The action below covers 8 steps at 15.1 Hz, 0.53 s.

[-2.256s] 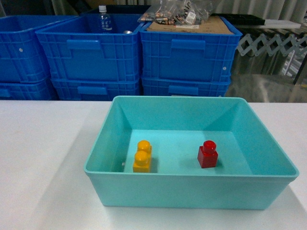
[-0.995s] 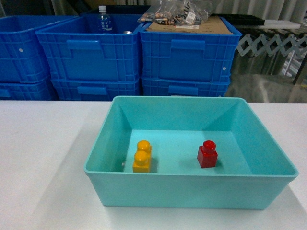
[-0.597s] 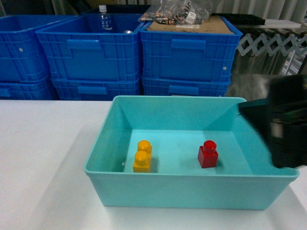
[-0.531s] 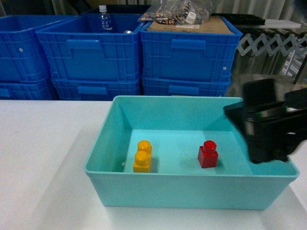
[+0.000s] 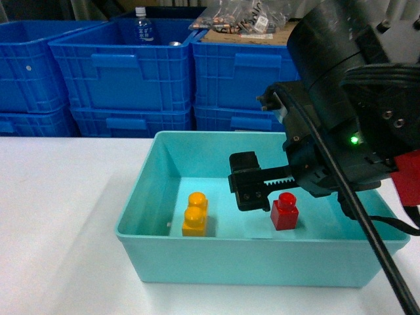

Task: Pick red block from blue box to shelf

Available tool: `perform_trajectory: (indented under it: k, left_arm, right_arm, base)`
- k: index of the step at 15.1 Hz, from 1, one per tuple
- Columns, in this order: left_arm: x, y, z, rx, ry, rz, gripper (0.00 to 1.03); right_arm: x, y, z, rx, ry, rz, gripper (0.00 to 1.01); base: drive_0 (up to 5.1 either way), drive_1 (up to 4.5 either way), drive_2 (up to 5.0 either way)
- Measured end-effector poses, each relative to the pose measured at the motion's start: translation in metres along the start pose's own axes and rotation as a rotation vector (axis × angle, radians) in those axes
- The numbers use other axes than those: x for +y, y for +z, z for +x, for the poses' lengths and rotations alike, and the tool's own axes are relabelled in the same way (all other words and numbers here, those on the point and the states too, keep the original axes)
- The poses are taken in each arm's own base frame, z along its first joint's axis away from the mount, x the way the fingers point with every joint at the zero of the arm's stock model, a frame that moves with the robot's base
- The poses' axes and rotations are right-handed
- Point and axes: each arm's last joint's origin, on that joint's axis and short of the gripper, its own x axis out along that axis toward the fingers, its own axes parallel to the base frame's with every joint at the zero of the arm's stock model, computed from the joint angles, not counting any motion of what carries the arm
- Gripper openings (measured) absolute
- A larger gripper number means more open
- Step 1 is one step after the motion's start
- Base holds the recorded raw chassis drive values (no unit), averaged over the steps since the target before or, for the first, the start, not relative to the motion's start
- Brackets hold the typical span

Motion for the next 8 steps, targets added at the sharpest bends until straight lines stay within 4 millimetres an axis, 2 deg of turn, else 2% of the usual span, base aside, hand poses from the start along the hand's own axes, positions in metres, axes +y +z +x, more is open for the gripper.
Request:
perform_trajectory:
  k: [3,8]
  left_arm:
    - [0.000,0.000,0.000,0.000,0.000,0.000,0.98]
    - [0.000,0.000,0.000,0.000,0.000,0.000,0.98]
  right_arm:
    - [0.004,0.001,0.023,0.043,-0.024,0.034,0.98]
    - [0.007,-0.003,0.049,0.082,-0.055,0.051,0.98]
  base:
    - [0.0,0.00,0.0]
    - [0.0,0.00,0.0]
